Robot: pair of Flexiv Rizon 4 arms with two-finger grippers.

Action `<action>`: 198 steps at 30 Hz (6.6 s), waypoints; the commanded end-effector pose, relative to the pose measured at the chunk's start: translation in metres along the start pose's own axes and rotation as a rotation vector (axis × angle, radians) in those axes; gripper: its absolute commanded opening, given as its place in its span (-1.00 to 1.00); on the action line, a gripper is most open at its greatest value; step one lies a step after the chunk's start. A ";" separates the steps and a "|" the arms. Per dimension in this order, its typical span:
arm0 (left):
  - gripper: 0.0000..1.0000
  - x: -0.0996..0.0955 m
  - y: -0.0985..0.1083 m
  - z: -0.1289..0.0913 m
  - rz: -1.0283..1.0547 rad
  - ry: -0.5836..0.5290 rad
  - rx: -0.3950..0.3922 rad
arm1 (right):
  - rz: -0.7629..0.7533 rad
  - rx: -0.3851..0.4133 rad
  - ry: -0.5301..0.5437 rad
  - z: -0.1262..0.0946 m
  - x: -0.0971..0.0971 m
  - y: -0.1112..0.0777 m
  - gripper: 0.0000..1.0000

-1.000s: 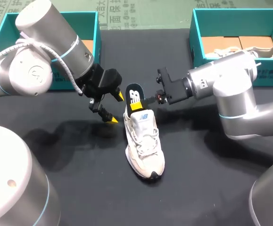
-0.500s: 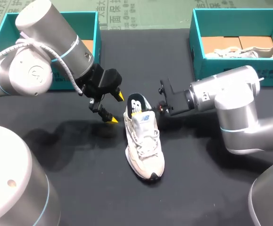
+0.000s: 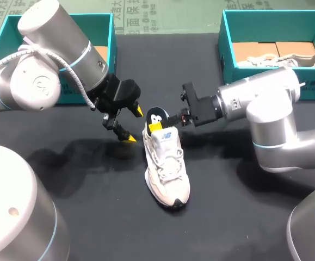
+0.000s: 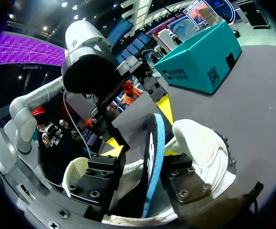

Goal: Take the shoe out of the shoebox, open the shoe tongue, remove and reinsert the insole, then place the shoe into the shoebox

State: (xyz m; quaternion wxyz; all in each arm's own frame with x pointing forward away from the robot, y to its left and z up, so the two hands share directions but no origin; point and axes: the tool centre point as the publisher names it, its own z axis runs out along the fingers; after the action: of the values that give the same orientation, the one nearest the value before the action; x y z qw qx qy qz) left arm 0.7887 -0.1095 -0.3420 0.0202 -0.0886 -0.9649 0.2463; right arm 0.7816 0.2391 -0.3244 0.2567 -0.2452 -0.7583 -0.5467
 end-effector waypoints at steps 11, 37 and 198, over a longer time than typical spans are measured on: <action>1.00 0.001 0.000 0.001 0.000 -0.003 -0.002 | -0.001 0.026 -0.008 -0.006 -0.009 0.016 -1.00; 1.00 0.001 0.000 0.001 0.000 -0.003 -0.002 | 0.099 0.011 0.003 0.004 -0.004 -0.028 -1.00; 1.00 -0.001 0.090 -0.105 0.222 0.136 -0.133 | 0.415 0.420 -1.132 -0.017 0.015 0.060 -1.00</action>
State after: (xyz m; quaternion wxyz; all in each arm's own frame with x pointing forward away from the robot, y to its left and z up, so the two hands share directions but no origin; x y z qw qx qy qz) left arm 0.8102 0.0118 -0.2933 0.0508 -0.2104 -0.9612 0.1709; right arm 0.8122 0.2393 -0.2682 -0.0298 -0.5804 -0.8051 -0.1188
